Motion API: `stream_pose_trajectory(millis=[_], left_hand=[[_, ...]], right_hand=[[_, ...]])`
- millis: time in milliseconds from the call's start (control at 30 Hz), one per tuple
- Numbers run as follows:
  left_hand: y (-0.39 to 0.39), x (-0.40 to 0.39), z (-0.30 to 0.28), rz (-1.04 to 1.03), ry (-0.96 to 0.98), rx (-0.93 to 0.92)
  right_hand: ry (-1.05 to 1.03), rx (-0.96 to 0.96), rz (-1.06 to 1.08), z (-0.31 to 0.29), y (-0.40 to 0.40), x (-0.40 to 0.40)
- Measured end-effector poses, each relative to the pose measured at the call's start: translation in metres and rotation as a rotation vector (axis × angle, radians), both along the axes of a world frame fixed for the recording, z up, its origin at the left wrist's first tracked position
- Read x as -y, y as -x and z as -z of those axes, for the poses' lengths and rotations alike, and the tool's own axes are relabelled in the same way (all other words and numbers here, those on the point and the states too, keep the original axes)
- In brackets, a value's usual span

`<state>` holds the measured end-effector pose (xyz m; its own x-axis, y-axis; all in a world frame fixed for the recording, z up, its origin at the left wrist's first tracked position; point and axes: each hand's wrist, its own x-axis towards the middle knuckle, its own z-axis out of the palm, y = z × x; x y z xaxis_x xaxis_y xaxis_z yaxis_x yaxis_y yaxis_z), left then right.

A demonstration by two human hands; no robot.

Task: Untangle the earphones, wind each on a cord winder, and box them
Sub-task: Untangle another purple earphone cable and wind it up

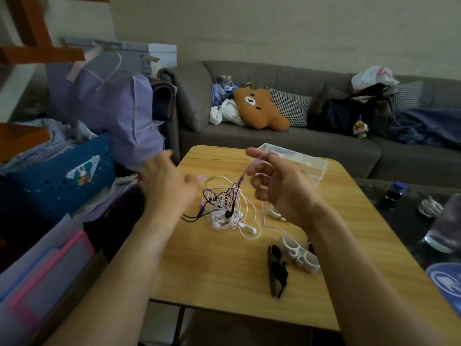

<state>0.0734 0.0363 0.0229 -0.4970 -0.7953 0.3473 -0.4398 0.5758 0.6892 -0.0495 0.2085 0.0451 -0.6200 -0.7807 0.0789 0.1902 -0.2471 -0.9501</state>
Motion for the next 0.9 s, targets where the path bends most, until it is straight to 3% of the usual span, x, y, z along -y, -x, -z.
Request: stream_pose_trajectory(millis=[67, 133, 233, 433, 533, 633, 700, 800, 900], left_hand=[[0.010, -0.023, -0.003, 0.443, -0.026, -0.204], [0.021, -0.045, 0.003, 0.708, -0.082, -0.226], [0.035, -0.042, 0.021, 0.639, 0.049, -0.087], [0.032, -0.012, 0.032, 0.500, 0.084, 0.051], [0.032, -0.012, 0.027, 0.481, 0.093, 0.104], [0.032, -0.024, 0.022, 0.516, 0.067, 0.079], [0.031, -0.031, 0.019, 0.540, 0.061, 0.048], [0.031, -0.041, 0.017, 0.541, 0.174, 0.058], [0.032, -0.041, 0.014, 0.515, 0.307, 0.087]], right_hand=[[0.041, 0.019, -0.056, -0.007, -0.005, 0.002], [0.034, -0.030, -0.062, -0.011, -0.008, 0.000], [0.106, -0.006, 0.014, -0.020, -0.005, -0.010], [0.588, 0.262, 0.319, -0.028, 0.039, -0.048], [0.625, 0.275, 0.419, -0.025, 0.048, -0.057], [0.388, 0.134, 0.535, -0.018, 0.039, -0.044], [0.108, -0.104, 0.585, -0.011, 0.025, -0.029], [-0.357, -0.547, 0.350, 0.003, 0.005, -0.014], [-0.640, -0.791, 0.093, 0.007, -0.002, -0.011]])
